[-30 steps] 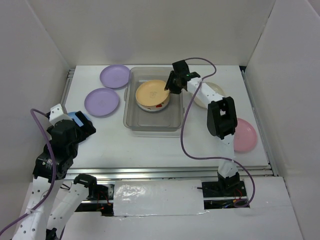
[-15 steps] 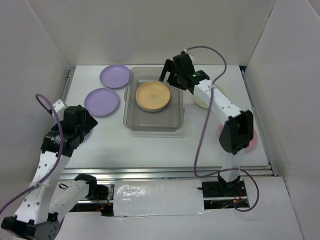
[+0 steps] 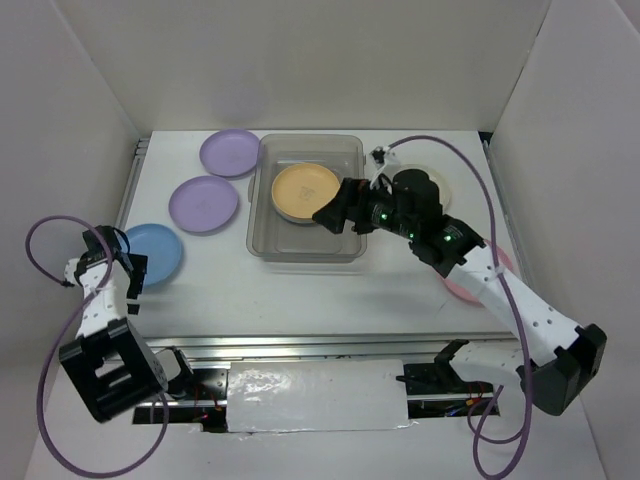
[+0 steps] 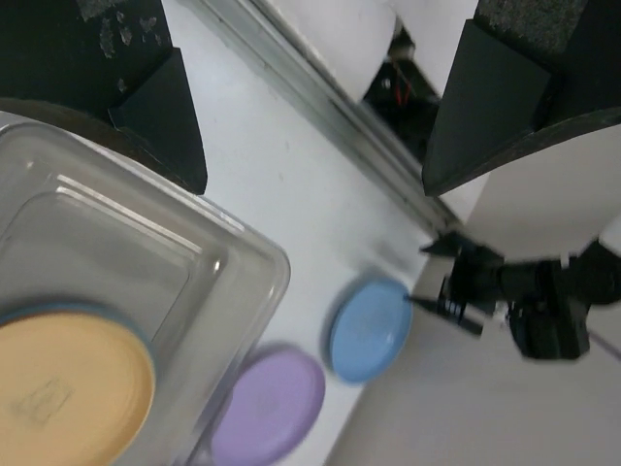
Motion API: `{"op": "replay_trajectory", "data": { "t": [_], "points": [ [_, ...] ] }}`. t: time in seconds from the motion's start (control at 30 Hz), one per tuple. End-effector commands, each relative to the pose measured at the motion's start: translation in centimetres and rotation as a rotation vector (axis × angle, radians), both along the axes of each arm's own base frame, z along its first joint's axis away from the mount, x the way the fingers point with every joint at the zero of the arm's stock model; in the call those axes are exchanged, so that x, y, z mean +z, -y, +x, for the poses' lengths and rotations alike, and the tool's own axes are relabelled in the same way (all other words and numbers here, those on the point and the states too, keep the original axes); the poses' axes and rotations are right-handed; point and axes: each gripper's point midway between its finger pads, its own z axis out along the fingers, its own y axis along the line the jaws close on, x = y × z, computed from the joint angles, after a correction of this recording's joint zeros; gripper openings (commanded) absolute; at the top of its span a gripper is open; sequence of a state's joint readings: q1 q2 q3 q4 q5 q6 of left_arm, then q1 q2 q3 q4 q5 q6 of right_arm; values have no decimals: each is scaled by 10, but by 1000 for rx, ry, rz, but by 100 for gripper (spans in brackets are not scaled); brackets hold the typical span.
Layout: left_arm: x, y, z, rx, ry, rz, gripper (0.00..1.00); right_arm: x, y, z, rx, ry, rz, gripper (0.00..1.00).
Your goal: Place the plates into the plastic bin on the countertop
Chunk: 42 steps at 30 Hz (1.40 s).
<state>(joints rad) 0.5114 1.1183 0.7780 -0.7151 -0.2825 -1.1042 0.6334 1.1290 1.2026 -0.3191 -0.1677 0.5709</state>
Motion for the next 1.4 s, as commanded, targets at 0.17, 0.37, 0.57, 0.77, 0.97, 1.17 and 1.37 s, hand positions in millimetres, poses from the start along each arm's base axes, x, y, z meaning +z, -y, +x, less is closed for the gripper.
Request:
{"op": "replay_trajectory", "data": {
  "t": [0.17, 0.37, 0.57, 0.77, 0.97, 1.17, 1.37],
  "points": [
    [-51, -29, 15, 74, -2, -16, 99, -23, -31, -26, 276, -35, 64, 100],
    [-77, -27, 3, 127, -78, -58, 89, -21, -26, -29, 294, -24, 56, 100],
    [-60, -29, 23, 93, -2, -52, 87, -18, -14, -32, 270, -8, 40, 100],
    [-48, -33, 26, 99, -32, -55, 88, -8, -9, -27, 255, -7, 49, 100],
    [-84, -20, 13, 87, -159, -158, 54, 0, -7, -27, 233, -8, 68, 100],
    [-86, -15, -1, 103, -181, -153, 24, 10, -2, -30, 198, -1, 82, 100],
    [-29, -25, -17, 134, -140, -25, 0, 22, 0, -34, 183, 12, 105, 100]
  ]
}}
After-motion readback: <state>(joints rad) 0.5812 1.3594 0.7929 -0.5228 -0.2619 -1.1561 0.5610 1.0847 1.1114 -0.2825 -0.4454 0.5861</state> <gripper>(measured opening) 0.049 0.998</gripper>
